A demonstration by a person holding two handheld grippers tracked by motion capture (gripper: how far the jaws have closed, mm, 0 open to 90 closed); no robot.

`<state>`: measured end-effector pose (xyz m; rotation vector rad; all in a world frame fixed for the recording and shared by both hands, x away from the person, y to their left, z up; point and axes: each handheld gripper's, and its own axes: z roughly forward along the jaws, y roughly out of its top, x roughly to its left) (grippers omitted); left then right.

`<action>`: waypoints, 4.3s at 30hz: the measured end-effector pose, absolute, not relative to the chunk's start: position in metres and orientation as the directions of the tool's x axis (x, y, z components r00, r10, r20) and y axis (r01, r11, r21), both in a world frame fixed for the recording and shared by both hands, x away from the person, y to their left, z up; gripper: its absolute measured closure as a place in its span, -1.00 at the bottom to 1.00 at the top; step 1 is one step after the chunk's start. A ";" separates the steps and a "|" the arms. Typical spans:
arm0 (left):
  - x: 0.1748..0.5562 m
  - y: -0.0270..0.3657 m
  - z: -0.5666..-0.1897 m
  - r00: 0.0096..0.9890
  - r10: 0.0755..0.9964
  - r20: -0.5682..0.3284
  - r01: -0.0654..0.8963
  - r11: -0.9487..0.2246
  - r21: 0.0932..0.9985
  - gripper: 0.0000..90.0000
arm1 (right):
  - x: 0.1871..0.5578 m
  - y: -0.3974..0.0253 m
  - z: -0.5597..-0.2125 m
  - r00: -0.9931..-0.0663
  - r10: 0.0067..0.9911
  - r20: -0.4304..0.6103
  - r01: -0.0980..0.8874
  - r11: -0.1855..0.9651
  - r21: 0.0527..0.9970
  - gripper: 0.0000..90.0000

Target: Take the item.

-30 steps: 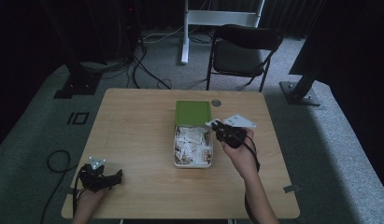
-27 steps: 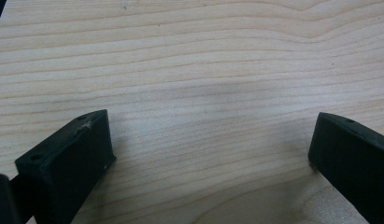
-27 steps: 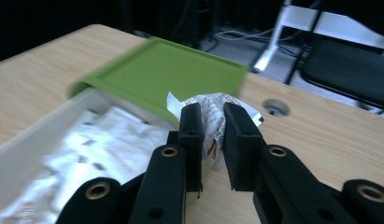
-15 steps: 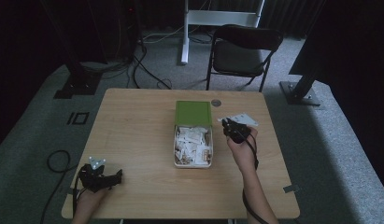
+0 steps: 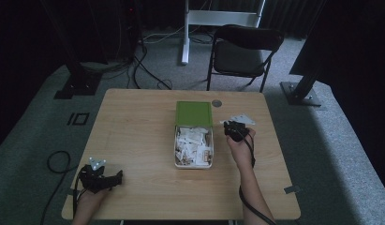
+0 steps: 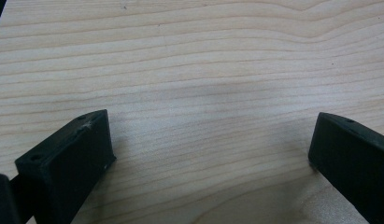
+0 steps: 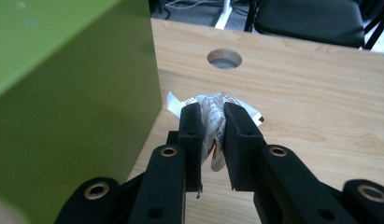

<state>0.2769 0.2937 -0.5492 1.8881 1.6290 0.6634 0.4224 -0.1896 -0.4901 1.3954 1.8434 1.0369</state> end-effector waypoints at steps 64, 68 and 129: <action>0.277 0.294 -0.549 0.142 0.990 0.012 0.716 -0.111 0.689 -0.99 | 0.413 -0.223 -0.509 -0.257 0.960 0.107 0.569 0.061 0.820 -0.36; 0.277 0.294 -0.549 0.142 0.990 0.011 0.716 -0.111 0.689 -0.99 | 0.407 -0.232 -0.514 -0.234 0.967 0.097 0.575 0.057 0.816 -0.54; 0.277 0.294 -0.549 0.143 0.990 0.013 0.716 -0.112 0.689 -0.99 | 0.290 -0.307 -0.553 -0.107 0.994 0.010 0.659 0.063 0.749 -0.70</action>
